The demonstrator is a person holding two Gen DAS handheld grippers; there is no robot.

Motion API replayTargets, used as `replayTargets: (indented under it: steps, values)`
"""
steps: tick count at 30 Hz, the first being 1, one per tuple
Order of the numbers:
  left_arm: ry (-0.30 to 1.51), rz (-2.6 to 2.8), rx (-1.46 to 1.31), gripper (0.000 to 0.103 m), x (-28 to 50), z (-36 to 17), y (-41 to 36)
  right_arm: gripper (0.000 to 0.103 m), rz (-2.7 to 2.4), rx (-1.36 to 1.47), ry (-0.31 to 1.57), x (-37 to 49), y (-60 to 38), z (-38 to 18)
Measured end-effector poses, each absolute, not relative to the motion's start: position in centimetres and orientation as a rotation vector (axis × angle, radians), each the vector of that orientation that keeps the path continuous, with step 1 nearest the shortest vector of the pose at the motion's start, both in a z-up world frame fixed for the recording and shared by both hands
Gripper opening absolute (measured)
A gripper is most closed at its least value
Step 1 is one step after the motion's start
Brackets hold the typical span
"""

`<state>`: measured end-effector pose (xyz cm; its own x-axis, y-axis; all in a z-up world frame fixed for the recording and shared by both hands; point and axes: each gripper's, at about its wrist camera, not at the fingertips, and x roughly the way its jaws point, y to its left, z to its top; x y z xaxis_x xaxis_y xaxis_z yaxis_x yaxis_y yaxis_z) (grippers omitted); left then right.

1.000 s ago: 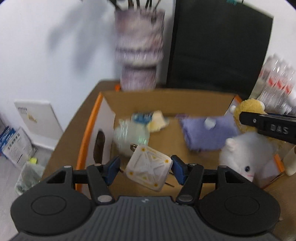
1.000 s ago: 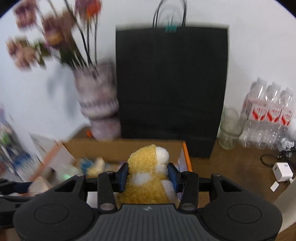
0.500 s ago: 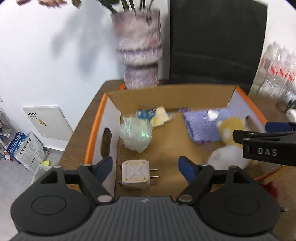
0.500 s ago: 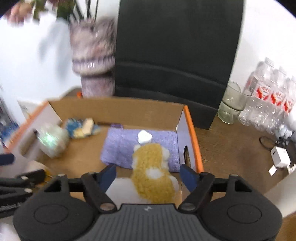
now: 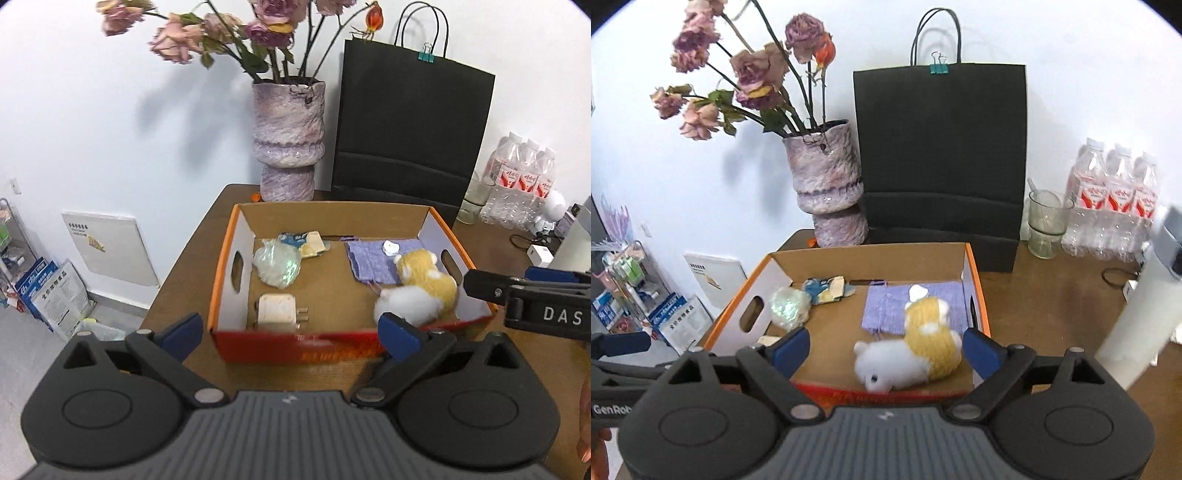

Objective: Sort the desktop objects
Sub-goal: 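Withdraw both tools from the box back over the table items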

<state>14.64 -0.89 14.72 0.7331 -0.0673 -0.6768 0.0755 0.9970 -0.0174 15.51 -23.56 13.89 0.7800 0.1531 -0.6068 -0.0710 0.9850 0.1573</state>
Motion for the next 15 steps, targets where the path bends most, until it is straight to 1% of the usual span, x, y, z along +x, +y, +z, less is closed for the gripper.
replayTargets:
  steps: [5,15]
  values:
    - [0.755,-0.105,-0.034,0.103,11.2,13.8,0.6,0.090,0.143,0.128,0.644,11.7,-23.0,13.0]
    - [0.626,-0.123,-0.031,0.103,2.8,11.7,0.6,0.090,0.118,0.090,0.594,4.8,-21.5,9.9]
